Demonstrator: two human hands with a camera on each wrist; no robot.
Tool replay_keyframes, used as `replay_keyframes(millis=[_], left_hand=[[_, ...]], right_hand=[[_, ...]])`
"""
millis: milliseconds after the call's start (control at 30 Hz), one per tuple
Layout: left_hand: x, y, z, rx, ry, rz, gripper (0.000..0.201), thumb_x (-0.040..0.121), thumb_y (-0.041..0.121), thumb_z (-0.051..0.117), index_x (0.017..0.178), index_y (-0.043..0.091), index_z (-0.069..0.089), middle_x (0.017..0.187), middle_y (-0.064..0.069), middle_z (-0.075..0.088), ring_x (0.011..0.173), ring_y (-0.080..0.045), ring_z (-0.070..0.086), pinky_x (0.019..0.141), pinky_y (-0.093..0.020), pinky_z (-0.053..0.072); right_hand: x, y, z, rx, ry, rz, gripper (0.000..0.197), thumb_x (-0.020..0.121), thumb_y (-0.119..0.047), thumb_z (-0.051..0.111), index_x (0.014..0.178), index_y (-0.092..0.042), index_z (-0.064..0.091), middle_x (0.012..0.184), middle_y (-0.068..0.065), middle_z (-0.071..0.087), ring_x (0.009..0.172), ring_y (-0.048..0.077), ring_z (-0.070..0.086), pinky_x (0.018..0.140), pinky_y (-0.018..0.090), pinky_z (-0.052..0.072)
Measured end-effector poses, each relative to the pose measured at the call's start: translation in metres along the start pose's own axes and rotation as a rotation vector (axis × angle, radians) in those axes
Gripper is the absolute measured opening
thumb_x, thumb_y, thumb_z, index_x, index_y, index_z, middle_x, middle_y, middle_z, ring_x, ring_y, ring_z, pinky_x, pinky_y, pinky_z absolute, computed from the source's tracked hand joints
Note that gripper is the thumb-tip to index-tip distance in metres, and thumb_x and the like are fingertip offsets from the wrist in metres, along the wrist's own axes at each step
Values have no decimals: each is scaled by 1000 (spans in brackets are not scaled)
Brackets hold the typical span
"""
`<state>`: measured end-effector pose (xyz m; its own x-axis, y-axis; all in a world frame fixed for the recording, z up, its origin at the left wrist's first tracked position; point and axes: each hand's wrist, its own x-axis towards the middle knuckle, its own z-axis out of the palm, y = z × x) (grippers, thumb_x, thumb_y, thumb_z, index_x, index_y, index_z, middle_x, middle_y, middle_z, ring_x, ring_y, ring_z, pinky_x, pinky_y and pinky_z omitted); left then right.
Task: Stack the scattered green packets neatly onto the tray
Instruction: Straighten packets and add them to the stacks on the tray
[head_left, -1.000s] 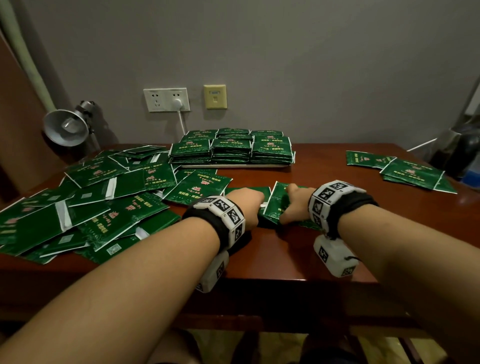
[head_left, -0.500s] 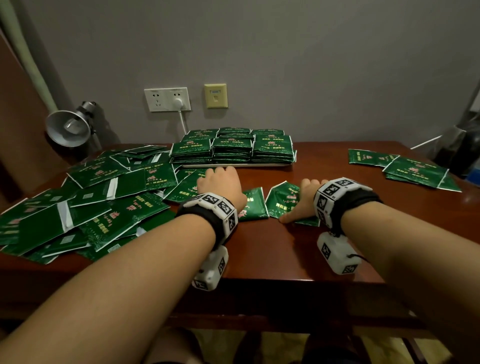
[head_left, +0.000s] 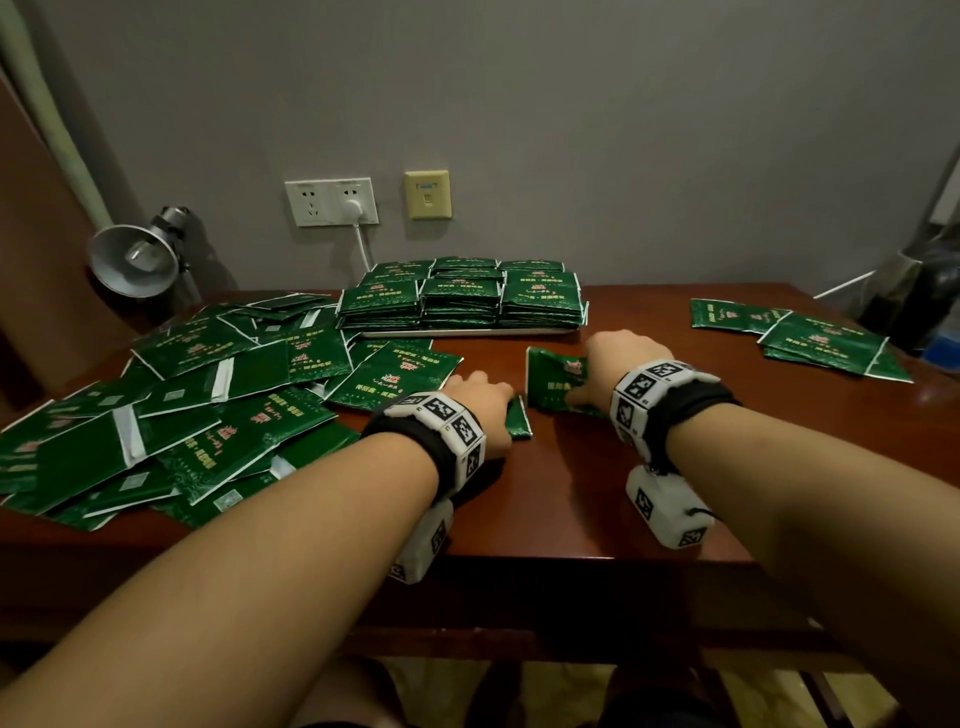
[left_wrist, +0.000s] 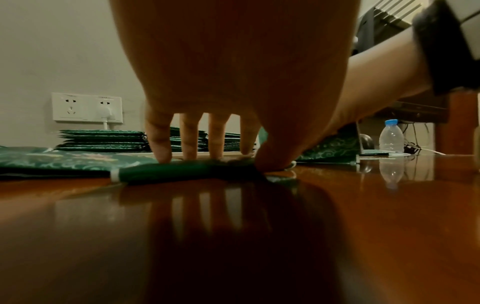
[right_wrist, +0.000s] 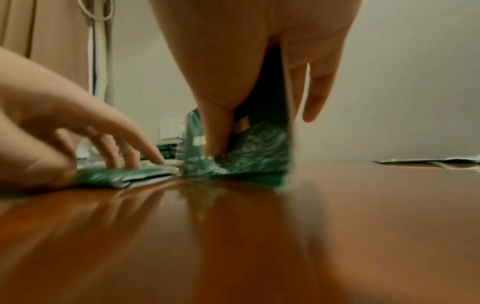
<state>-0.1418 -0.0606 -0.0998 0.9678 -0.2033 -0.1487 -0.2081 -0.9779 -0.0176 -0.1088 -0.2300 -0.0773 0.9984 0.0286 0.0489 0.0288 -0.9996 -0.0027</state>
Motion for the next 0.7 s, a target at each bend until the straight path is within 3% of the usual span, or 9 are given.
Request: replay_keyframes(millis=[100,167,233,300,367,433,567,633,700], left_hand=[[1,0,1,-68,15,66,47,86,22,67,131,24,55,123,-6,47,117,-30,44,97,-43,46],[2,-1,-1,-183,30,102,36,86,6,60,116,25,67,124,-3,54,118,-26,50,97,-38,48],[3,0,-3,-217,77,79,31,87,4,54,104,23,70,124,-3,55,121,-26,47,97,-39,47],[2,3,-5,-117,144,-61,28,92,23,53,119,19,60,132,-10,43,125,-32,39,99,-45,43],[2,5,-3,-42,65,-267,55,94,53,45,137,19,44,144,-16,29,130,-40,36,101,-53,38],[4,6,2,-18,-52,-336,76,89,71,31,145,20,36,150,-18,20,133,-47,32,105,-58,32],[9,8,1,19,-74,-200,67,85,67,43,137,24,45,143,-13,32,129,-45,34,102,-53,35],[11,9,-3,-99,-35,-46,45,82,52,59,114,19,61,120,-9,53,112,-37,51,89,-40,47],[11,8,-3,-226,16,56,27,80,38,69,96,17,68,107,-5,62,102,-29,57,76,-30,47]], right_hand=[[1,4,-4,101,-11,17,28,81,-43,68,91,-17,64,79,2,66,69,21,65,69,36,58],[3,7,-7,149,-62,42,20,84,-32,64,95,-16,64,81,3,66,71,21,65,69,34,58],[4,8,-10,164,-95,54,20,86,-26,60,99,-11,62,85,4,66,76,21,65,72,35,58],[4,7,-15,142,-119,53,21,88,-26,57,100,-10,61,86,5,65,78,22,64,76,36,58],[7,4,-16,133,-132,77,22,89,-30,57,93,-9,61,83,6,63,77,23,64,77,37,57],[9,-1,-16,105,-158,92,22,84,-31,61,90,-10,60,82,7,64,78,26,65,78,42,57],[10,-4,-7,58,-128,78,35,79,-24,63,103,-8,43,84,6,59,76,27,62,74,43,57],[9,-4,-1,37,-150,89,41,77,-26,64,104,-11,37,86,7,56,78,29,61,74,44,55],[14,-2,8,5,-193,139,55,65,-33,70,106,-13,40,93,9,55,84,33,61,76,46,55]])
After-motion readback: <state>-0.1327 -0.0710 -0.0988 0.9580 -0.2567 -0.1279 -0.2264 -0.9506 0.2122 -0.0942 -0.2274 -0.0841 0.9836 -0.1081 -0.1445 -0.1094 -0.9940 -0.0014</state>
